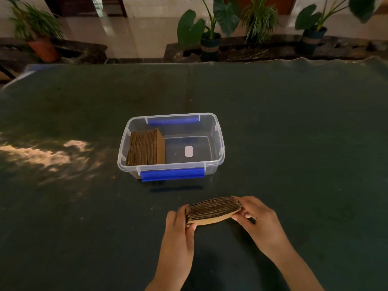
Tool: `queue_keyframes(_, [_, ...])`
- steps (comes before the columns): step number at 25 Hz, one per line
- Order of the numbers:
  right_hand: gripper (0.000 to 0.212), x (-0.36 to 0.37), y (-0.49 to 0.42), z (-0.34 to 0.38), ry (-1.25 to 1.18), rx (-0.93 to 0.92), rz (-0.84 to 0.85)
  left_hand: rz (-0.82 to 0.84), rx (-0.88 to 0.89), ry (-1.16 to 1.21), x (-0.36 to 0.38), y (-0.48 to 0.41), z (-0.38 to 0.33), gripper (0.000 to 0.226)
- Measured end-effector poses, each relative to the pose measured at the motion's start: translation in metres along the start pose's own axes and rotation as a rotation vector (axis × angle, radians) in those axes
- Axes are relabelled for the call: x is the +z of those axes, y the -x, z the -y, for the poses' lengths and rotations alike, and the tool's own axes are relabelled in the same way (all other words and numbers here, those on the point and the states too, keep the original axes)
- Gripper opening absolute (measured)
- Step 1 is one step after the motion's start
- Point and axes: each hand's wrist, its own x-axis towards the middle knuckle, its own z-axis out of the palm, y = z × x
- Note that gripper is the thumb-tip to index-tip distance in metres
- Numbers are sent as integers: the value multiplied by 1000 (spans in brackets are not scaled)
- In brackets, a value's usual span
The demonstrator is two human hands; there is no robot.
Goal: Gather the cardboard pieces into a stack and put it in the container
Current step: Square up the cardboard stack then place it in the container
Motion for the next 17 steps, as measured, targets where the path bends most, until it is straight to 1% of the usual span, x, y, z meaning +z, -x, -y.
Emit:
queue_keyframes(2, [48, 0, -1, 0, -2, 10, 0, -7, 15, 8, 2, 0, 1, 48])
queue_keyframes(5, [51, 7, -1, -3, 0, 32, -24, -12, -10, 4, 7, 0, 0, 59])
queue_keyframes(8, [56, 14, 2, -5, 25, 46, -37, -75, -24, -117, 12, 1, -1, 67])
queue_keyframes(10, [55, 18, 4, -6, 46, 57, -34, -110, -5, -145, 16, 3, 2, 69])
queue_keyframes(15, [51, 26, 7, -9, 95, 49, -41, -205, 44, -110, 27, 3, 11, 58])
queue_keyframes(17, [50, 22, 8, -9, 75, 41, -39, -205, 57, -62, 26, 5, 11, 51])
